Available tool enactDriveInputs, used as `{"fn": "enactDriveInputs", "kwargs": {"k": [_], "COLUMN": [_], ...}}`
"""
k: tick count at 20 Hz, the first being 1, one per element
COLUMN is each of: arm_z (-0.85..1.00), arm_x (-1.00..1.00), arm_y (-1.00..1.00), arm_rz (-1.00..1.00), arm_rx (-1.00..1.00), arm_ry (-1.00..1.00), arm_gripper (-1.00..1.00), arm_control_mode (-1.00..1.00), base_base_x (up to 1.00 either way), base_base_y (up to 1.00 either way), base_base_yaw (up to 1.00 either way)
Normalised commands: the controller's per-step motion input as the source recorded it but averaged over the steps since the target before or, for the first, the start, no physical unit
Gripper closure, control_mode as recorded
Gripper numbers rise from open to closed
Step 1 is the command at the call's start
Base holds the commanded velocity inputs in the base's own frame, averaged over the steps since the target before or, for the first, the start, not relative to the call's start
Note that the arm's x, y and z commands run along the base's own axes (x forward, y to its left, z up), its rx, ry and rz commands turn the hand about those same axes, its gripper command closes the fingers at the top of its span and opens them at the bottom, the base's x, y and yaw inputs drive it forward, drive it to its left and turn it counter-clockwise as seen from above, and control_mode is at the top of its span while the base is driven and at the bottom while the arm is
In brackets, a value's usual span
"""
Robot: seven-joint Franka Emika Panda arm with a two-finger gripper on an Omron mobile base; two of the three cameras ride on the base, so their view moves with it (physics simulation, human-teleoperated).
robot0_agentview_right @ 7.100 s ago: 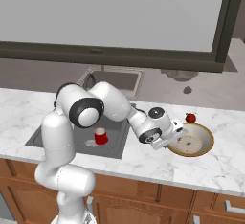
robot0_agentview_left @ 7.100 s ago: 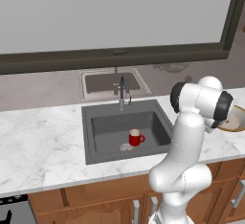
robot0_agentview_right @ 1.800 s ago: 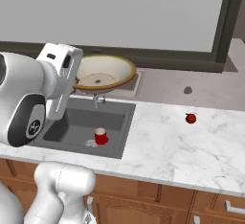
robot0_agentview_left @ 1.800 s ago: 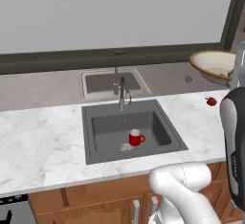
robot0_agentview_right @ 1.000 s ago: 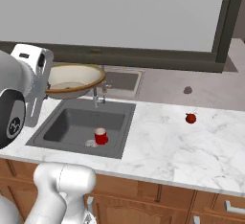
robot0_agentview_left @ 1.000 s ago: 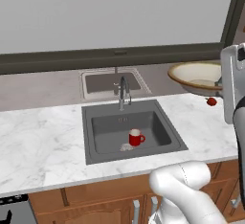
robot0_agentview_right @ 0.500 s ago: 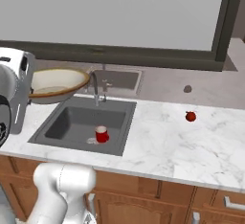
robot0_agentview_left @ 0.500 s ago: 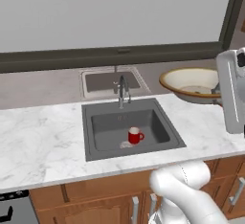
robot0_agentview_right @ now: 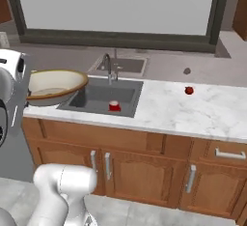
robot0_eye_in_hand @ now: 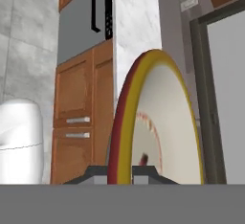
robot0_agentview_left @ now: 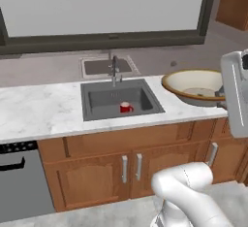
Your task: Pick the mug and place it in the sink. Pick the bowl and place it in the open cabinet and then close the cabinet.
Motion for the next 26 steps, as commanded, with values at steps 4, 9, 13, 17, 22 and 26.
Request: {"fn": "enactDriveInputs", "kwargs": {"k": [4, 9, 13, 17, 22, 26], "arm_z": [0.0, 0.0, 0.0, 0.0, 0.0, 0.0], "arm_x": [0.0, 0.0, 0.0, 0.0, 0.0, 0.0], "arm_y": [0.0, 0.0, 0.0, 0.0, 0.0, 0.0], "arm_rz": [0.0, 0.0, 0.0, 0.0, 0.0, 0.0], "arm_rx": [0.0, 0.0, 0.0, 0.0, 0.0, 0.0], "arm_ry": [0.0, 0.0, 0.0, 0.0, 0.0, 0.0], "arm_gripper": [1.0, 1.0, 1.0, 1.0, 1.0, 1.0], "arm_control_mode": [1.0, 1.0, 1.0, 1.0, 1.0, 1.0], "base_base_x": [-1.0, -1.0, -1.0, -0.96, -0.15, 0.0], "base_base_y": [-0.23, 0.03, 0.51, 0.98, 1.0, 1.0], "base_base_yaw": [0.0, 0.0, -0.02, 0.01, 0.0, 0.0]}}
